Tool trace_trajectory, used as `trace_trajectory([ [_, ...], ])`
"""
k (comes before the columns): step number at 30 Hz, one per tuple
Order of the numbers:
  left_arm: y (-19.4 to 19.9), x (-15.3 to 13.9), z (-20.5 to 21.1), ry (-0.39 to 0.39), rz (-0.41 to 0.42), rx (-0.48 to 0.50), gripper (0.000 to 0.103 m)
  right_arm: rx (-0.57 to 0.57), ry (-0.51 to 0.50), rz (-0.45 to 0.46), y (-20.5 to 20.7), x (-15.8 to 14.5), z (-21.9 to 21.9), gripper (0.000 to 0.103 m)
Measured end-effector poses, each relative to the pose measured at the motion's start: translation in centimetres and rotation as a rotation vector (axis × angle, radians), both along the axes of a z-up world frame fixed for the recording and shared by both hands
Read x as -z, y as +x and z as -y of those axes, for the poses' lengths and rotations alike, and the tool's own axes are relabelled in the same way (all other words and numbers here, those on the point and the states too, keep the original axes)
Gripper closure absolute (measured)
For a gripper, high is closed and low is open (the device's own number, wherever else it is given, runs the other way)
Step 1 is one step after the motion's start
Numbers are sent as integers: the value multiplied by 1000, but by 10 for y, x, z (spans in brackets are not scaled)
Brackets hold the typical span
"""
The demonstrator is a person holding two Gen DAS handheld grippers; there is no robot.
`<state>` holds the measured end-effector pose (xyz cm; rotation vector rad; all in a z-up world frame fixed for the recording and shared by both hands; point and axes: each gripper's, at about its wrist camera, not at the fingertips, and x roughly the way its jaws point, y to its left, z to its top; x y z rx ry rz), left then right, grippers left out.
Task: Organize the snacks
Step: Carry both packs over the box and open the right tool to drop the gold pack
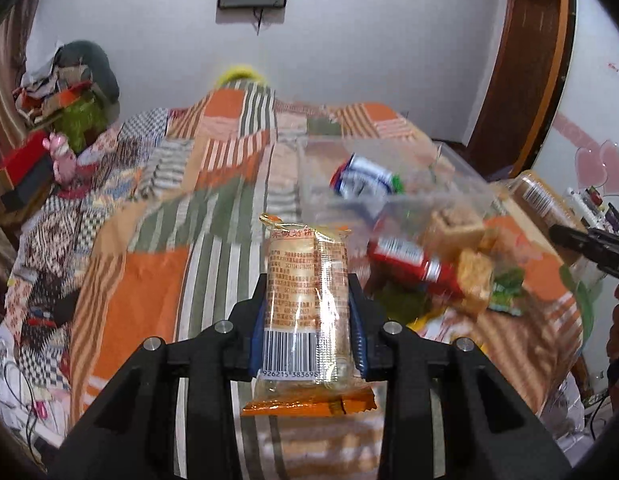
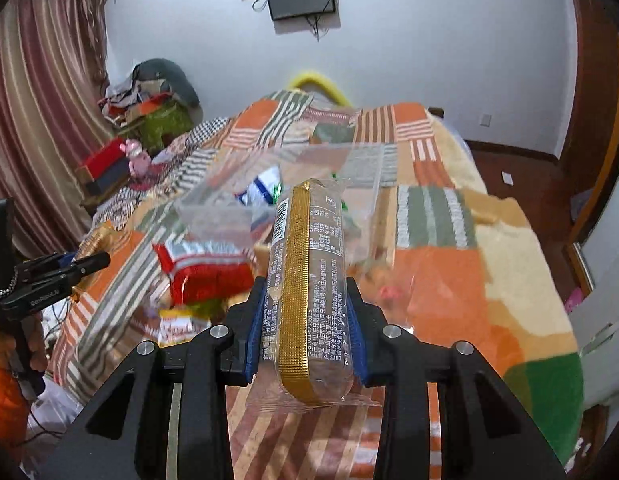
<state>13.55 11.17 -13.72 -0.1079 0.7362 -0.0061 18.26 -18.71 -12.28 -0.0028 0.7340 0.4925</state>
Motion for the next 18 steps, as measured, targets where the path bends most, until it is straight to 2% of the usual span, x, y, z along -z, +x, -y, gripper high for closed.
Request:
trace_trajectory([
  [9,46,-23,11,4,51,33,69,17,18,65,29,-21,-4,70],
  [18,95,-24,19,2,59,58,69,37,20,96,66,-28,-10,70],
])
